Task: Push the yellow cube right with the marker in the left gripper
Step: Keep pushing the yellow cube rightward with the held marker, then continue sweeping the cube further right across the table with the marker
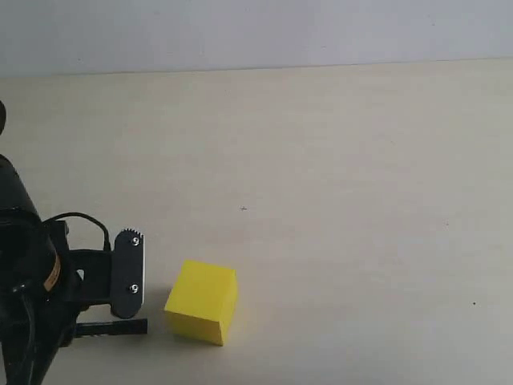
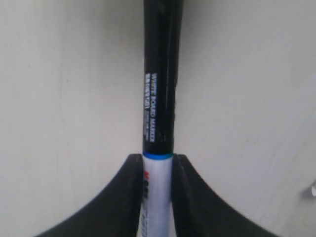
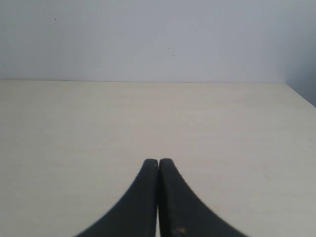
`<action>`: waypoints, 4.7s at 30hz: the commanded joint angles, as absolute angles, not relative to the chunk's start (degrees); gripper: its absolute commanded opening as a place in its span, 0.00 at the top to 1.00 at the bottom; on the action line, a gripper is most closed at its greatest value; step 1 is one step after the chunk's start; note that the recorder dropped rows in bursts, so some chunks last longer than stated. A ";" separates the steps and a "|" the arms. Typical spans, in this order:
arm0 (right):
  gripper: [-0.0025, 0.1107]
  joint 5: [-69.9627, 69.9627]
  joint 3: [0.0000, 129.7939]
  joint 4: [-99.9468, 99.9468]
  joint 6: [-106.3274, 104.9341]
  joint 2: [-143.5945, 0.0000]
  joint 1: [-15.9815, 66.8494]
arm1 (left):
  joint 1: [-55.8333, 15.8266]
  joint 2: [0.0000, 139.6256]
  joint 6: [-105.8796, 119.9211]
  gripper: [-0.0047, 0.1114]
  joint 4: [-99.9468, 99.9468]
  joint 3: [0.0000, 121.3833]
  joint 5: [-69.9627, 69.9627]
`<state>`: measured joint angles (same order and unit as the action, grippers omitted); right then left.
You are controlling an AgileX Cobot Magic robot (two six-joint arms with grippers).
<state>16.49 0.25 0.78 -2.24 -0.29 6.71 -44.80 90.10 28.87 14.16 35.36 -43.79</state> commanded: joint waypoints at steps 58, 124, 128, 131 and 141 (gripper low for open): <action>0.98 16.18 0.00 1.11 -2.29 0.00 6.36 | -47.89 94.71 30.74 0.96 8.76 43.23 -36.76; 0.98 16.18 0.00 1.11 -2.29 0.00 6.36 | -52.45 95.09 30.33 0.96 6.90 43.23 -29.45; 0.98 16.18 0.00 1.11 -2.29 0.00 6.36 | -52.45 96.28 30.35 0.96 7.05 43.23 -29.93; 0.98 16.18 0.00 1.11 -2.29 0.00 6.36 | -52.45 97.44 30.35 0.96 7.28 43.23 -29.93; 0.98 16.18 0.00 1.11 -2.29 0.00 6.36 | -52.45 97.99 30.97 0.96 9.25 43.23 -31.23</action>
